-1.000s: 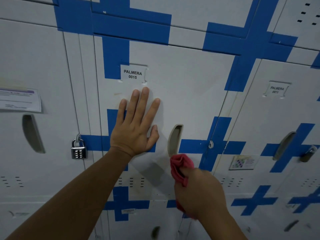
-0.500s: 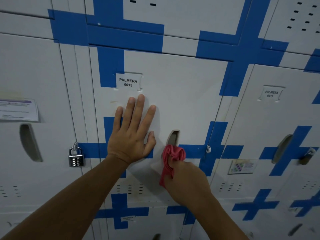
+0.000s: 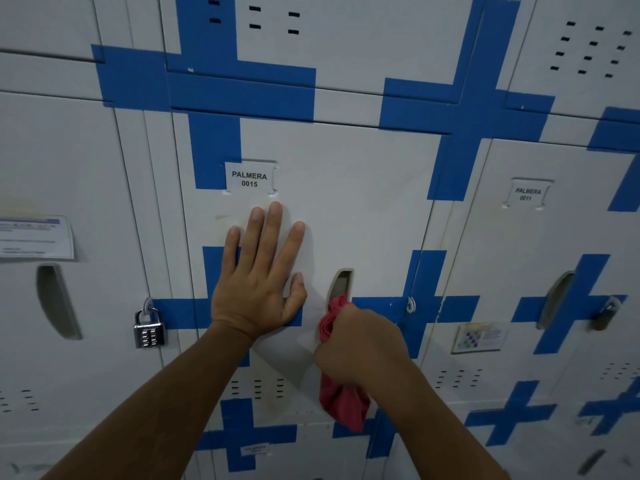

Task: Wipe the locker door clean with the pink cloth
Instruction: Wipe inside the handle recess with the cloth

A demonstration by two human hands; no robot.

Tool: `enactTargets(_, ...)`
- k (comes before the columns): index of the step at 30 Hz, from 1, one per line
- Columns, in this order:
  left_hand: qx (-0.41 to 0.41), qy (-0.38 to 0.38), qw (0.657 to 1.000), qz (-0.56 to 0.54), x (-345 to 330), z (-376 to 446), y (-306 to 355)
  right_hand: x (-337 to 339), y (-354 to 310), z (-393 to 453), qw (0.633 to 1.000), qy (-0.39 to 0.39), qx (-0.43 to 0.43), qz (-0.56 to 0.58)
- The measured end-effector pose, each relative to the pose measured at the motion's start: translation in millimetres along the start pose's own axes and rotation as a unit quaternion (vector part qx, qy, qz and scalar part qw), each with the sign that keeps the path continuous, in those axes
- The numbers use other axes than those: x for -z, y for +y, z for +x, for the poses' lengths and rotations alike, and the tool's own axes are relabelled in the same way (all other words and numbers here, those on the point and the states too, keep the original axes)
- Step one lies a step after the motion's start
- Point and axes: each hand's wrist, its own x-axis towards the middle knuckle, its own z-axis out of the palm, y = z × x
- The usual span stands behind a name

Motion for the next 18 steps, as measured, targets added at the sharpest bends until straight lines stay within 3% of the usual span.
enactTargets(4,-0.002,-0.005,1.000,0.002,-0.8,-2.0,-1.1,-20.6,22.6,-11.5,0.998,-0.029,0.014,0.058)
enactTargets(9,0.004,-0.023,1.000,-0.001,4.5,-0.7,0.6,-27.3,21.0,-35.9,0.990,0.096,0.098,0.041)
enactTargets(13,0.011,-0.078,0.997,-0.014,13.6,0.6,0.6,-12.6,18.5,-42.8,0.978,0.143,0.147,-0.028)
enactTargets(16,0.034,-0.121,0.985,-0.118,35.9,3.9,5.9,-0.4,22.6,-45.6,0.976,0.120,0.160,-0.083)
enactTargets(18,0.002,-0.153,0.959,-0.238,54.6,-6.1,11.9,8.7,24.0,-47.9,0.978,0.094,0.151,-0.106)
